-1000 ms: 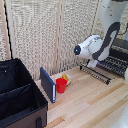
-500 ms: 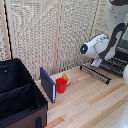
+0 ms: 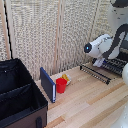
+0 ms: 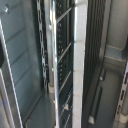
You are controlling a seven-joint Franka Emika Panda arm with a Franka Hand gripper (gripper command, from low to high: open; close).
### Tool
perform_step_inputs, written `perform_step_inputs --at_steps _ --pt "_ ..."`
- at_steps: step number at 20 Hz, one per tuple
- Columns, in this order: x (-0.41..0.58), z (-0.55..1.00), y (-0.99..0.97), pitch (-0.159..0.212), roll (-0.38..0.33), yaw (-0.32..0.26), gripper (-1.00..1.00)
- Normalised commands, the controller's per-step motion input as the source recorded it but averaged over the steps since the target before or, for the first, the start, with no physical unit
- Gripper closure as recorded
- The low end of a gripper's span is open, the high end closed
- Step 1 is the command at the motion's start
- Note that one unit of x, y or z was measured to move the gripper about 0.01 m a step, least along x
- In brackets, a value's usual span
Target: With care, position your gripper close to the oven tray handle. Make sure to grip the handle tightly. Delicately and attentively pull the tray out from the oven.
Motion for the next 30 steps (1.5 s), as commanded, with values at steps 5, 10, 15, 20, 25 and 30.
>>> perform_step_inputs --at_steps 5,10,15,20,25,30 --pt "0.001 0.0 -0.27 0.0 0.0 0.0 1.0" --pt "0.0 0.0 -0.09 0.0 -0.023 0.0 1.0" --pt "-0.003 0.0 -0.06 0.0 -0.051 -0.008 1.0" --pt "-0.016 0.0 -0.13 0.0 0.009 -0.022 1.0" --pt "-0.021 0.06 0.0 0.0 0.105 -0.035 1.0" --pt "-0.102 0.01 0.65 -0.009 0.018 -0.053 1.0"
